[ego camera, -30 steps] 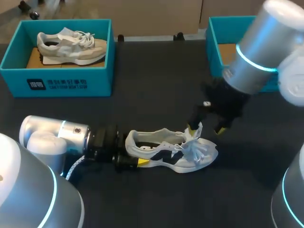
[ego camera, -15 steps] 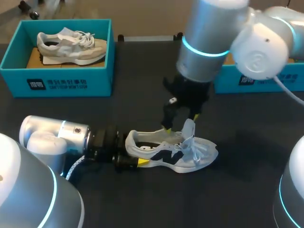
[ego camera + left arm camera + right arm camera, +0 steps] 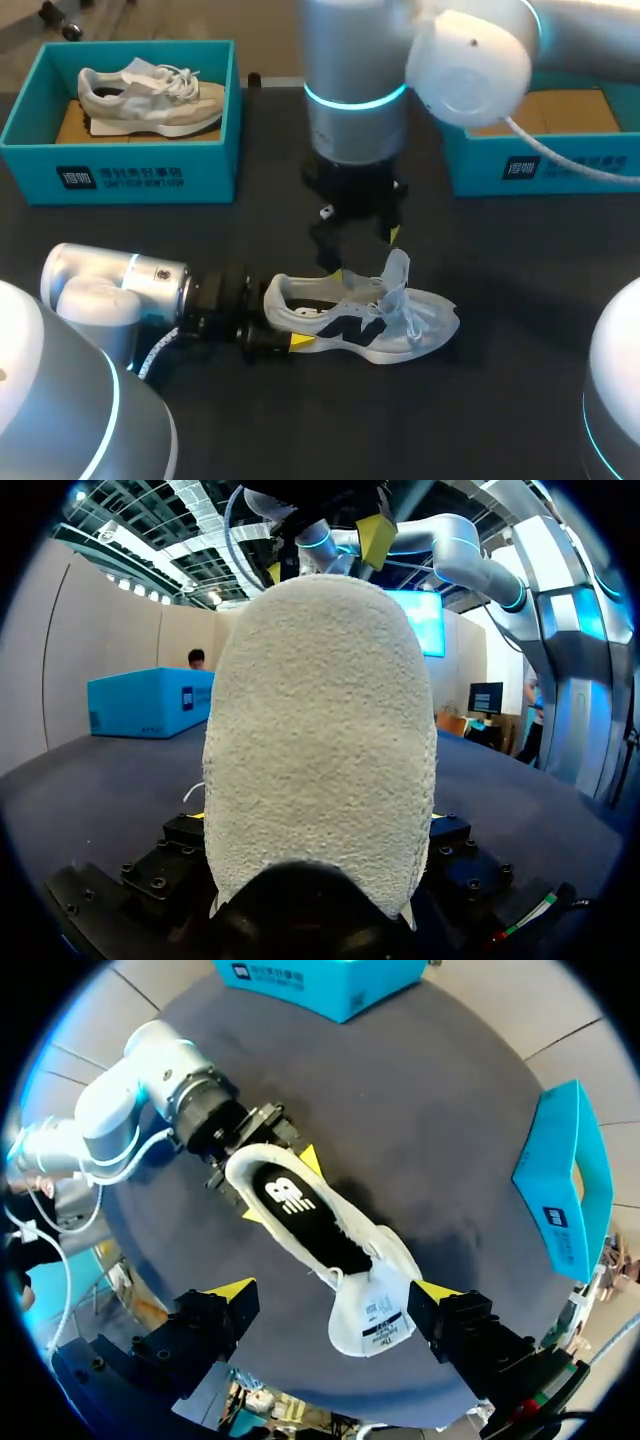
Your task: Take the shoe out of the shoebox, open the shoe tongue, remove and reinsert the insole, then place the shoe into the shoebox
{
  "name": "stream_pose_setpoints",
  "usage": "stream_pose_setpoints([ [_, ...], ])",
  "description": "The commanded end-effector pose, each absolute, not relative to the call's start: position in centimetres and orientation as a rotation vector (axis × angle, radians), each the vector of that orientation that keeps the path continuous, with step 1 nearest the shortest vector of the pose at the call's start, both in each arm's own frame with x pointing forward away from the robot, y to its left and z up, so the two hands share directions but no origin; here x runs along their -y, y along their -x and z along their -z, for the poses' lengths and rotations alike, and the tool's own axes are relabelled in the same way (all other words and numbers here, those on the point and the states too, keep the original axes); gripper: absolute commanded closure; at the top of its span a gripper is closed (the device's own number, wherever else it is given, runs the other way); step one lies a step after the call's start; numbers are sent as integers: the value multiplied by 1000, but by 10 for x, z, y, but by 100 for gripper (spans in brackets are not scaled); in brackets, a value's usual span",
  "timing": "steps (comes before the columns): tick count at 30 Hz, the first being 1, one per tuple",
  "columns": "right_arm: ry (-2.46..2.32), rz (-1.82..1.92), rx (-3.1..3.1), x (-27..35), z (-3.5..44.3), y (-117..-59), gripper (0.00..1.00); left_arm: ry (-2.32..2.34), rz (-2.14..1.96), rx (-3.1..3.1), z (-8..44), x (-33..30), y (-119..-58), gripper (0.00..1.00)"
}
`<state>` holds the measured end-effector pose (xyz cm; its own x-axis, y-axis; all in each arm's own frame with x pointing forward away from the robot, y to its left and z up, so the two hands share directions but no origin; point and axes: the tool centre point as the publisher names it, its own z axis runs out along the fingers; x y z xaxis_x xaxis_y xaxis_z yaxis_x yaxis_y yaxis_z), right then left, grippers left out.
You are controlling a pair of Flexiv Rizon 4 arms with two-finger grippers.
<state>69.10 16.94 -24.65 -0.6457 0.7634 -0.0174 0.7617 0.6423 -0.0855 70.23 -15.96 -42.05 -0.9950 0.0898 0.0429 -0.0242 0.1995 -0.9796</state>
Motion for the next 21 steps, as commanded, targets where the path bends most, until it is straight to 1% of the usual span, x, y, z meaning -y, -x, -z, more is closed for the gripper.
stream_pose_setpoints([
  [1, 1236, -171, 2907, -176, 236, -688, 0, 64, -1932, 2362, 427, 158, -703, 100],
  [6, 993, -108, 2993, -187, 232, -691, 0, 64, -1932, 2362, 427, 158, -703, 100],
  [13, 532, -166, 3105, -219, 237, -698, 0, 64, -1932, 2362, 427, 158, -703, 100],
  [14, 416, -165, 3125, -225, 240, -699, 2, 64, -1932, 2362, 427, 158, -703, 100],
  [15, 375, -163, 3137, -227, 241, -699, 59, 64, -1932, 2362, 427, 158, -703, 100],
  [16, 320, -147, 3151, -229, 243, -699, 100, 64, -1932, 2362, 427, 158, -703, 100],
  [21, 119, -126, 3162, -234, 255, -695, 100, 64, -1932, 2362, 427, 158, -703, 100],
])
